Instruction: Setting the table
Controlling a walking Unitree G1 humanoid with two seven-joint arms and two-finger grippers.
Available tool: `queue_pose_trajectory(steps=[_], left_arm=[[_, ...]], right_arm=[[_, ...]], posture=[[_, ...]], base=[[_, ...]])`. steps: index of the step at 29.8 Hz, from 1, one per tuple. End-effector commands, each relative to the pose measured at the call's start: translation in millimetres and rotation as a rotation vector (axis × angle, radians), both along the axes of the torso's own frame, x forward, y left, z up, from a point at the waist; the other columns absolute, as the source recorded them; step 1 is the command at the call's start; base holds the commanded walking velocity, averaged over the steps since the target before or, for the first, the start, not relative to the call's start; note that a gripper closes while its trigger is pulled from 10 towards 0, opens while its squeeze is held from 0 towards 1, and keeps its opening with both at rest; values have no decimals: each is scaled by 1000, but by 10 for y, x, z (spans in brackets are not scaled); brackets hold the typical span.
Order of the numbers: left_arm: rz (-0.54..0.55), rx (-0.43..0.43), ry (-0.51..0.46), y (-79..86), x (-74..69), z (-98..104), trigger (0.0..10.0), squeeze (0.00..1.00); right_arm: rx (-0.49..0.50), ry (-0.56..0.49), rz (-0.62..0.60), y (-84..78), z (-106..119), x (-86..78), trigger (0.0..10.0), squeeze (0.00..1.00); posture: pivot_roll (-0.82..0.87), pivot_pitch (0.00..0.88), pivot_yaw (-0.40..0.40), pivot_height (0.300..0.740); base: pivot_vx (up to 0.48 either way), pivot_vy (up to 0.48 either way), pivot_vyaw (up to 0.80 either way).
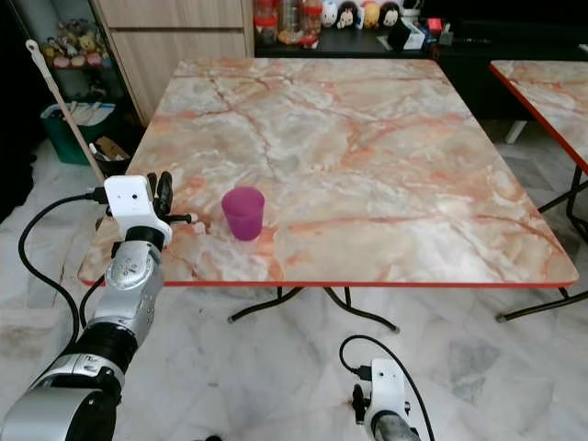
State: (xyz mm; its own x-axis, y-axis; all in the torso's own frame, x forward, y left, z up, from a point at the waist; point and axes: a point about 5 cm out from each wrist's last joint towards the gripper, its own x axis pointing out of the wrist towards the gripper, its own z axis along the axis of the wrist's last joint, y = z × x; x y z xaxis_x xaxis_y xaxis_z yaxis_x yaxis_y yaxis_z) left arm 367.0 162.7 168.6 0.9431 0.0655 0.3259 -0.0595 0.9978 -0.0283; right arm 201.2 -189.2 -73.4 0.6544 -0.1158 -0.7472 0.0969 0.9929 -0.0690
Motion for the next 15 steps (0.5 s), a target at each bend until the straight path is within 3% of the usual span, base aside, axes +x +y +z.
queue_pose_trajectory(steps=[1, 15], left_arm=[[3, 1, -25, 37, 18, 97, 10000, 0], [13, -10, -57, 51, -1, 153, 10000, 0]], right_arm=[[2, 6, -4, 9, -11, -18, 10000, 0], [8, 12, -1, 29, -27, -42, 10000, 0]], posture=[[59, 124, -12, 740], [56, 126, -10, 740]], base=[[401, 0, 0], [378, 0, 0]])
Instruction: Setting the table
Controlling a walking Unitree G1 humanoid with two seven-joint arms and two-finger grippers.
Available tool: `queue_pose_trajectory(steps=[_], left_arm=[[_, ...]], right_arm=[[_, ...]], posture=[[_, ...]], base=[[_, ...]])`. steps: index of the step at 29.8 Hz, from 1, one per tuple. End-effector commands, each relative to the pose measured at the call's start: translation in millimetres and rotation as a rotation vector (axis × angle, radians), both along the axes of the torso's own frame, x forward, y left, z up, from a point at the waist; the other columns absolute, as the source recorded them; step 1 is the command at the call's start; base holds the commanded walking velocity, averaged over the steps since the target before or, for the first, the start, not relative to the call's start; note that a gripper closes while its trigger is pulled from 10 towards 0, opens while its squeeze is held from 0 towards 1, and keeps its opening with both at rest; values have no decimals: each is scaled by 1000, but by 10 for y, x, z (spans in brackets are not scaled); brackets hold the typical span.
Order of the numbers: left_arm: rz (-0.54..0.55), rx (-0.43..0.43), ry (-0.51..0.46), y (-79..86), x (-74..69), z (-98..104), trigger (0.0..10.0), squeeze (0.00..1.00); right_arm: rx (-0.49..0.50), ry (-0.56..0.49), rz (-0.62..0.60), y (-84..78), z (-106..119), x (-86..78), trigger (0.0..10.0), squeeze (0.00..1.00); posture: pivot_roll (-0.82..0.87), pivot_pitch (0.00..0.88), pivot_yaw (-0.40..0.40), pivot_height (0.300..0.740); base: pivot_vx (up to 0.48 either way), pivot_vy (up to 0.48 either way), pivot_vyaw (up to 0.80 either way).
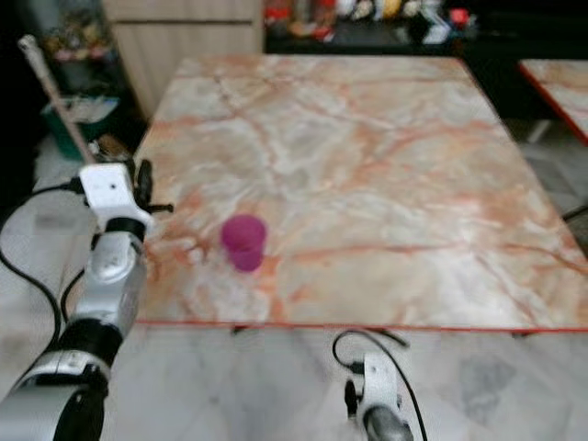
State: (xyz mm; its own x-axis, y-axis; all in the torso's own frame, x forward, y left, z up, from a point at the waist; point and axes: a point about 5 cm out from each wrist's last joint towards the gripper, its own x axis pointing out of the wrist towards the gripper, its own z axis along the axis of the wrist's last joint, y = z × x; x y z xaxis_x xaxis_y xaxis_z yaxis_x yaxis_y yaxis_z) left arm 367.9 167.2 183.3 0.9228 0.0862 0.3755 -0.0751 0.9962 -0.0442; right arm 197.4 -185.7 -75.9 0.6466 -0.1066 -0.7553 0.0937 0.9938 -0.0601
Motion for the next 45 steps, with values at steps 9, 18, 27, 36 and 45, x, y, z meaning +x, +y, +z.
queue_pose_trajectory(steps=[9, 18, 27, 36, 45], left_arm=[[-12, 4, -19, 24, -34, 36, 10000, 0], [-109, -52, 76, 266, -90, 222, 10000, 0], [-316, 67, 210, 123, -134, 371, 10000, 1000], [-540, 130, 343, -126, -301, 218, 10000, 1000], [-518, 179, 399, -100, -297, 210, 10000, 0]], right_arm=[[1, 5, 0, 4, -9, -15, 10000, 0], [3, 14, 4, 20, -24, -40, 10000, 0], [-3, 26, 10, 14, -27, -41, 10000, 0], [4, 20, 7, 33, -18, -18, 10000, 0], [3, 27, 4, 26, -25, -32, 10000, 0]], posture=[[59, 132, -10, 740], [74, 146, -7, 740], [88, 147, -5, 740], [80, 138, 1, 740], [80, 134, -1, 740]], base=[[0, 0, 0], [0, 0, 0], [0, 0, 0], [0, 0, 0], [0, 0, 0]])
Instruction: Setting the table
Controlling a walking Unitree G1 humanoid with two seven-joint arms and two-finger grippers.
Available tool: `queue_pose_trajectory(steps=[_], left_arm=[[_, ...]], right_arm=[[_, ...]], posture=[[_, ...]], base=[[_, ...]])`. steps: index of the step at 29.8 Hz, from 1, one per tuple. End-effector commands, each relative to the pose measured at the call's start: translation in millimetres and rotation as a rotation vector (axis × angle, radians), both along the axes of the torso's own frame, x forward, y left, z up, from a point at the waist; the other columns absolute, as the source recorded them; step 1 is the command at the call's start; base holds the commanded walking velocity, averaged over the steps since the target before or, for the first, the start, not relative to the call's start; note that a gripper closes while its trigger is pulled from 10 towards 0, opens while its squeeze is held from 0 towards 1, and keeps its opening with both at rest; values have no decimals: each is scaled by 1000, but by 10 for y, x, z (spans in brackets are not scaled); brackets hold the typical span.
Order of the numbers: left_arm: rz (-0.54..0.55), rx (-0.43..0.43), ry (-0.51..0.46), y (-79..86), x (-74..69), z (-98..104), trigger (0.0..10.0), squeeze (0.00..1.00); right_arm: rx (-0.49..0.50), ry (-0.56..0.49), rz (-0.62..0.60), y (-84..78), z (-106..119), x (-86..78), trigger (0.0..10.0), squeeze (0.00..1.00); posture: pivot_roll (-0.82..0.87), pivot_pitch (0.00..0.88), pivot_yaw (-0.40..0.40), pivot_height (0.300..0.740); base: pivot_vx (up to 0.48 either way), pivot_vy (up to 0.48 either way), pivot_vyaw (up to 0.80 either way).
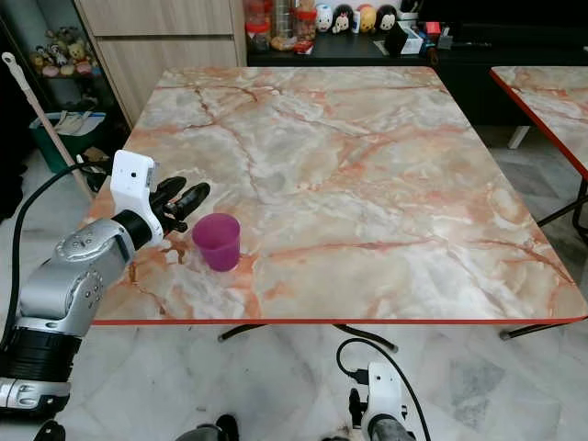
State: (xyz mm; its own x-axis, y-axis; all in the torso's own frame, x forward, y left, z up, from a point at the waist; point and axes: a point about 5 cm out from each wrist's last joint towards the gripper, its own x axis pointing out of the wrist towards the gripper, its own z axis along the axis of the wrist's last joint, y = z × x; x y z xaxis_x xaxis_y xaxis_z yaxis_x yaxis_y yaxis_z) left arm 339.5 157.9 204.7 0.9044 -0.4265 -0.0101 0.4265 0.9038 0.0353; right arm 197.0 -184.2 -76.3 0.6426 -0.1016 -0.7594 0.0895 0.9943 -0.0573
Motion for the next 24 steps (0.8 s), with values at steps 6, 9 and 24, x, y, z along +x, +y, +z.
queue_pose_trajectory(steps=[6, 9, 24], left_arm=[[-33, 114, 53, 13, 17, -52, 10000, 0], [-34, 133, 62, 17, 25, -70, 10000, 0], [-60, 145, 107, 12, 30, -125, 10000, 0]], right_arm=[[3, 16, -1, 11, -11, -11, 10000, 0], [3, 15, -2, 10, -9, -7, 10000, 0], [6, 18, 0, 14, -14, -14, 10000, 0]], posture=[[78, 128, 1, 740], [78, 127, 0, 740], [74, 128, 1, 740]], base=[[0, 0, 0], [0, 0, 0], [0, 0, 0]])
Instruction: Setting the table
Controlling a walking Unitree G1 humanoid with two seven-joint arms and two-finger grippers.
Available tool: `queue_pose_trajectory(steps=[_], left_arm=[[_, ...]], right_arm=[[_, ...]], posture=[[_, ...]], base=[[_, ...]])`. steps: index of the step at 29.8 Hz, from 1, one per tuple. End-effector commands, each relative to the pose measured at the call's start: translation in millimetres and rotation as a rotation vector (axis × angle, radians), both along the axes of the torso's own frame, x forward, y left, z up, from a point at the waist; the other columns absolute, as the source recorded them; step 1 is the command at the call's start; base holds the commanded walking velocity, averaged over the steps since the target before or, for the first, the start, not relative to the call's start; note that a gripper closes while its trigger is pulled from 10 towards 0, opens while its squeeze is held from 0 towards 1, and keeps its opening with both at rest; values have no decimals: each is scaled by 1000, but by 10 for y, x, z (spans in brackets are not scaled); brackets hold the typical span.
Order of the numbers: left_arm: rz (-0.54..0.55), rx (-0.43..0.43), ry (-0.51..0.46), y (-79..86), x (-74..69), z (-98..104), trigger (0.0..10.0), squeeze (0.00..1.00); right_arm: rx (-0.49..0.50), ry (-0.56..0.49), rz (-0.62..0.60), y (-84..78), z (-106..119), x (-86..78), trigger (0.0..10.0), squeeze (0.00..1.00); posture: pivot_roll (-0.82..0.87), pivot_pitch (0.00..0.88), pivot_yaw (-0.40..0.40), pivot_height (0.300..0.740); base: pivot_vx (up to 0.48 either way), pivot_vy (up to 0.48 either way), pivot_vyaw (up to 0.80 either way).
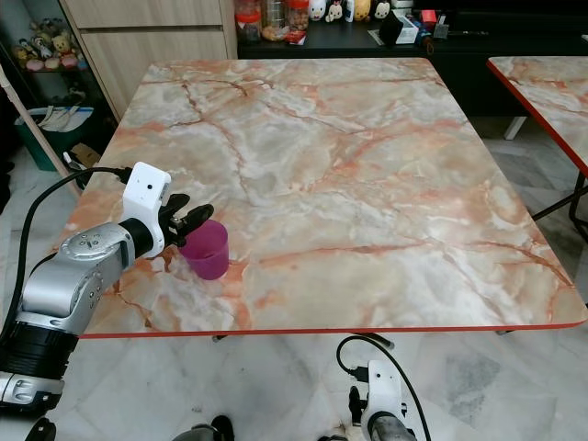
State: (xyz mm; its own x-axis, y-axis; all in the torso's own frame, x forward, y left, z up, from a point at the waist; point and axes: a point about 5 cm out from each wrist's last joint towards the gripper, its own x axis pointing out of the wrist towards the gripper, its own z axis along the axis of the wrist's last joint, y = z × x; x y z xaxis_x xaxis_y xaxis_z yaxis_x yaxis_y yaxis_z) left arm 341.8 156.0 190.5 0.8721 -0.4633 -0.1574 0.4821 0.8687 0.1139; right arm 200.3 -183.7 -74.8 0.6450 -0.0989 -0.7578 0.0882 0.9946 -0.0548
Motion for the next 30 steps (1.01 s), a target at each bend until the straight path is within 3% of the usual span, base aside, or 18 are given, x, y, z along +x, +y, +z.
queue_pose_trajectory(steps=[1, 13, 19, 30], left_arm=[[-8, 2, 9, 39, 3, 30, 10000, 0], [-36, -41, -22, 218, -87, 118, 10000, 0], [-120, -31, -20, 154, -155, 107, 10000, 0], [-175, -17, -15, 75, -199, 61, 10000, 0]], right_arm=[[4, 20, -3, 8, -28, -47, 10000, 0], [6, 22, -4, 6, -28, -47, 10000, 0], [4, 20, -6, -3, -24, -40, 10000, 0], [3, 18, -7, -9, -20, -34, 10000, 0]], posture=[[75, 128, 0, 740], [85, 131, -3, 740], [83, 130, -5, 740], [82, 131, -6, 740]], base=[[0, 0, 0], [0, 0, 0], [0, 0, 0], [0, 0, 0]])
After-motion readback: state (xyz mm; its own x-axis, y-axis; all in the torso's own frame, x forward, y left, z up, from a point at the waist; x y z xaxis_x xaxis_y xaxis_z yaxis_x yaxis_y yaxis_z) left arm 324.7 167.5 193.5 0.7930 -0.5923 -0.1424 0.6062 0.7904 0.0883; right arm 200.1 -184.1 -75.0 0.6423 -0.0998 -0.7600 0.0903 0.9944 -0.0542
